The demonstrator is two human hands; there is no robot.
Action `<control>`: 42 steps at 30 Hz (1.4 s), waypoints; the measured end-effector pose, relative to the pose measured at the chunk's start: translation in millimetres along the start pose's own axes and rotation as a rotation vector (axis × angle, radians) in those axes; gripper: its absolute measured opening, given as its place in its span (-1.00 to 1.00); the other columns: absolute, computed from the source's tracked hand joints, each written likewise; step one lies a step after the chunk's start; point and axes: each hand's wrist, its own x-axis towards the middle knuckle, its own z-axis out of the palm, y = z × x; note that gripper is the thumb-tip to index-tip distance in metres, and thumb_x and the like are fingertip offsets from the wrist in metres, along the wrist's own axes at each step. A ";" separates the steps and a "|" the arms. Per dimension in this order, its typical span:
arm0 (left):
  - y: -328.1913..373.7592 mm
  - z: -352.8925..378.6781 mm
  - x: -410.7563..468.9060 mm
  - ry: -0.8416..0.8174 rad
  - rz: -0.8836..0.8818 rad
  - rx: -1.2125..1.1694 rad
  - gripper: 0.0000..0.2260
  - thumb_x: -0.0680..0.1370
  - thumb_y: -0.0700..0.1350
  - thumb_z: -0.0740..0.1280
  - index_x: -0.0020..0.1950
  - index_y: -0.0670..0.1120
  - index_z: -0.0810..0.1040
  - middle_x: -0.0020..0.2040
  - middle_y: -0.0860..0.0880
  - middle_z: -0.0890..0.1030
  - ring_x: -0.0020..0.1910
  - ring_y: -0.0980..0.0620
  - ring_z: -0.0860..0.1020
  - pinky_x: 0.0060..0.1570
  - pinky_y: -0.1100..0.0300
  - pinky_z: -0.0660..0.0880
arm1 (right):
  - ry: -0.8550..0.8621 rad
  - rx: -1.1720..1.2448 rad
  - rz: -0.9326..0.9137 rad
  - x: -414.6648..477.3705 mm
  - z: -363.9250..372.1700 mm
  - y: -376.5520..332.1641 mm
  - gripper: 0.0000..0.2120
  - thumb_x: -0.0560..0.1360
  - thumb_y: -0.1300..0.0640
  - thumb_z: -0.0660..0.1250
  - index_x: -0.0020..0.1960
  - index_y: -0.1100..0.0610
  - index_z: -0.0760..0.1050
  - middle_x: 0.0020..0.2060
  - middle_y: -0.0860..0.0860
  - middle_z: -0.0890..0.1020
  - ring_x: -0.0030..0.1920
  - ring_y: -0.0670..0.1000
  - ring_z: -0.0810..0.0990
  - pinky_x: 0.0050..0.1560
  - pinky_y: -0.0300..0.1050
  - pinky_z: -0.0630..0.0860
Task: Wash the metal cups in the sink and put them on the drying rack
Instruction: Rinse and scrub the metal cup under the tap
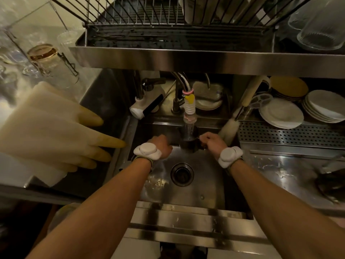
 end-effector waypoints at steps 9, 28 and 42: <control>7.8 -3.3 0.7 0.001 -0.040 0.042 -0.70 0.53 0.01 0.25 0.10 -0.16 0.60 0.15 -0.24 0.59 0.09 -0.26 0.57 -0.08 0.12 0.45 | -0.032 0.016 -0.052 -3.5 -9.9 7.4 -0.82 0.57 0.20 0.25 -0.18 0.20 0.51 -0.24 0.11 0.52 -0.13 0.07 0.46 -0.04 -0.05 0.38; 56.0 11.2 6.0 -0.004 -0.321 -1.058 -0.73 0.61 -0.06 0.22 0.11 -0.23 0.56 -0.04 -0.18 0.62 -0.16 -0.07 0.60 -0.33 0.15 0.50 | -0.148 -0.162 -0.177 -14.4 19.7 -18.1 -0.79 0.53 0.13 0.34 -0.06 0.27 0.65 -0.26 0.08 0.62 -0.28 -0.11 0.53 -0.30 -0.38 0.40; 33.7 22.2 12.5 -0.105 0.151 -0.551 -0.76 0.61 -0.20 0.22 -0.02 -0.35 0.61 -0.26 -0.10 0.59 -0.51 0.37 0.48 -0.39 0.55 0.36 | -0.113 -0.323 0.018 3.3 -18.8 20.8 -0.79 0.52 0.14 0.31 0.06 0.21 0.64 0.04 0.15 0.67 0.07 0.12 0.62 0.09 -0.10 0.51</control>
